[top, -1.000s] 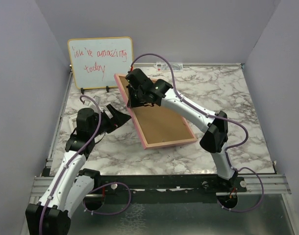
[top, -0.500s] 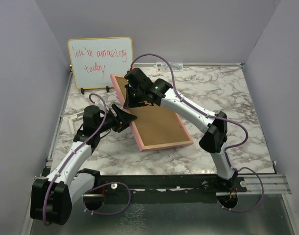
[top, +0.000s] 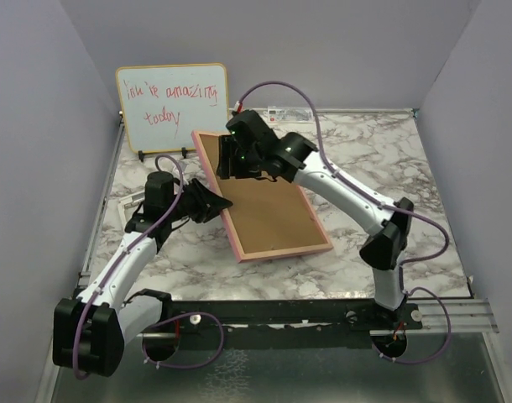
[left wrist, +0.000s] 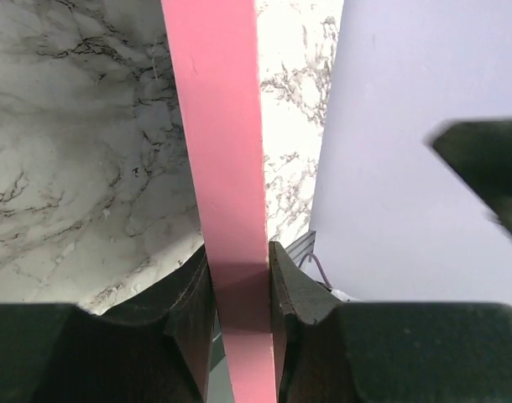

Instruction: Put the photo into the frame

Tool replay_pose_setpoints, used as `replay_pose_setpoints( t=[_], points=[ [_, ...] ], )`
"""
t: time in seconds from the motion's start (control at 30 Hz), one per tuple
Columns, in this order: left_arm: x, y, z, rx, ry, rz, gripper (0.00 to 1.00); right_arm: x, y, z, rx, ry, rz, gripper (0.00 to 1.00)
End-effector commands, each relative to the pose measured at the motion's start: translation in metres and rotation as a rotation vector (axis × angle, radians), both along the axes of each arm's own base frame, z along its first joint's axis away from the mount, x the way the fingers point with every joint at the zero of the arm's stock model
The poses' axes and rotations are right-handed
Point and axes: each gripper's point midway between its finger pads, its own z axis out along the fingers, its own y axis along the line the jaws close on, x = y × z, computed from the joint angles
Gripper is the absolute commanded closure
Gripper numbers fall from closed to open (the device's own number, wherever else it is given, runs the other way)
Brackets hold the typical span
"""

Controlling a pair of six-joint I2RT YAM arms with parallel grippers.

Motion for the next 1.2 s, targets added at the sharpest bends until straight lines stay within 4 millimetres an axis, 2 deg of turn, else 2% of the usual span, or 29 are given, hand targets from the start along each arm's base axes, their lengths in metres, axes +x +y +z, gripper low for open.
replay_pose_setpoints(
  t=[0.0, 0.1, 0.2, 0.33, 0.5, 0.67, 0.8, 0.87, 1.17],
  points=[
    [0.011, -0.003, 0.044, -0.009, -0.092, -0.007, 1.0, -0.008, -0.05, 0.067, -0.002, -0.174, -0.053, 0.38],
    [0.016, -0.001, 0.056, 0.005, -0.077, 0.015, 1.0, -0.022, -0.067, 0.071, -0.083, -0.209, -0.003, 0.33],
    [0.021, -0.001, 0.069, 0.008, -0.067, 0.024, 1.0, -0.044, -0.072, 0.066, -0.222, -0.246, 0.06, 0.28],
    [0.028, -0.002, 0.085, 0.014, -0.057, 0.048, 1.0, -0.083, -0.065, 0.058, -0.382, -0.296, 0.15, 0.24],
    [0.037, -0.009, 0.098, 0.008, -0.047, 0.077, 1.0, -0.111, -0.056, 0.048, -0.481, -0.299, 0.195, 0.23],
    [0.041, -0.018, 0.102, 0.003, -0.037, 0.084, 1.0, -0.12, -0.044, 0.032, -0.558, -0.319, 0.207, 0.22],
    [0.042, -0.022, 0.105, -0.003, -0.034, 0.092, 1.0, -0.121, -0.051, 0.014, -0.685, -0.333, 0.186, 0.24],
    [0.042, -0.023, 0.108, -0.009, -0.032, 0.096, 1.0, -0.12, -0.058, 0.005, -0.739, -0.347, 0.174, 0.29],
    [0.042, -0.028, 0.116, -0.025, -0.034, 0.094, 1.0, -0.108, -0.075, -0.003, -0.916, -0.461, 0.133, 0.49]
  ],
)
